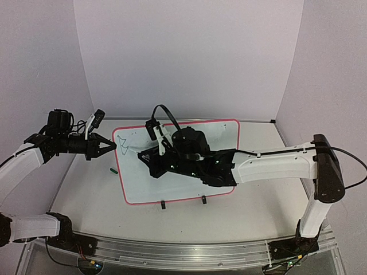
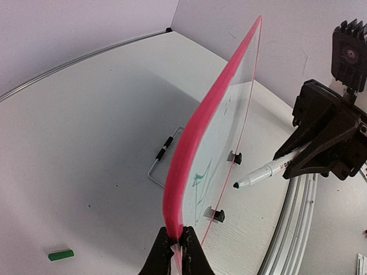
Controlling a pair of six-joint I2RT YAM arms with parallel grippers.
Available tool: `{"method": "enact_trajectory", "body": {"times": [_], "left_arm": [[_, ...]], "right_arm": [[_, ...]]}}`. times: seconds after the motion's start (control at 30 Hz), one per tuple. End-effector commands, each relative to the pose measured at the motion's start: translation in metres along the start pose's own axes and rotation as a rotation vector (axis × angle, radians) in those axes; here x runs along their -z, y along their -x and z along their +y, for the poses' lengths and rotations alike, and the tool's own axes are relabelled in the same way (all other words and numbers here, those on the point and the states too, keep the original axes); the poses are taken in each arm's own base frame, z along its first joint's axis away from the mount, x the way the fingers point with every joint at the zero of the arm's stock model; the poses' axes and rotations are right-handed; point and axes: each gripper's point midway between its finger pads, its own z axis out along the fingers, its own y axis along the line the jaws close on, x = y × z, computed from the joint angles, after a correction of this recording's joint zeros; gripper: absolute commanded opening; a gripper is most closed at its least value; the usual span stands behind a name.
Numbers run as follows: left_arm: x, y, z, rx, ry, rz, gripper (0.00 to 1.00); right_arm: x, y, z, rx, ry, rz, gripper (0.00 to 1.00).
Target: Write a sentence on the whiteboard
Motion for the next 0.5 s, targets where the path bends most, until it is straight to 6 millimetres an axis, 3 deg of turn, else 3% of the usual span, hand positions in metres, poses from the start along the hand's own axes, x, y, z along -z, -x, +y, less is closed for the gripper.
{"method": "enact_trajectory", "body": {"times": [0.0, 0.47], "left_arm": [[0.000, -0.008, 0.003, -0.008, 0.030, 0.030, 0.00], [0.000, -0.008, 0.004, -0.008, 0.030, 0.029, 0.00]], "right_arm": [[-0.003, 0.028, -0.006, 0.000, -0.047, -0.076, 0.00], [-0.004, 0.025, -0.020, -0.013, -0.097, -0.069, 0.00]]}}
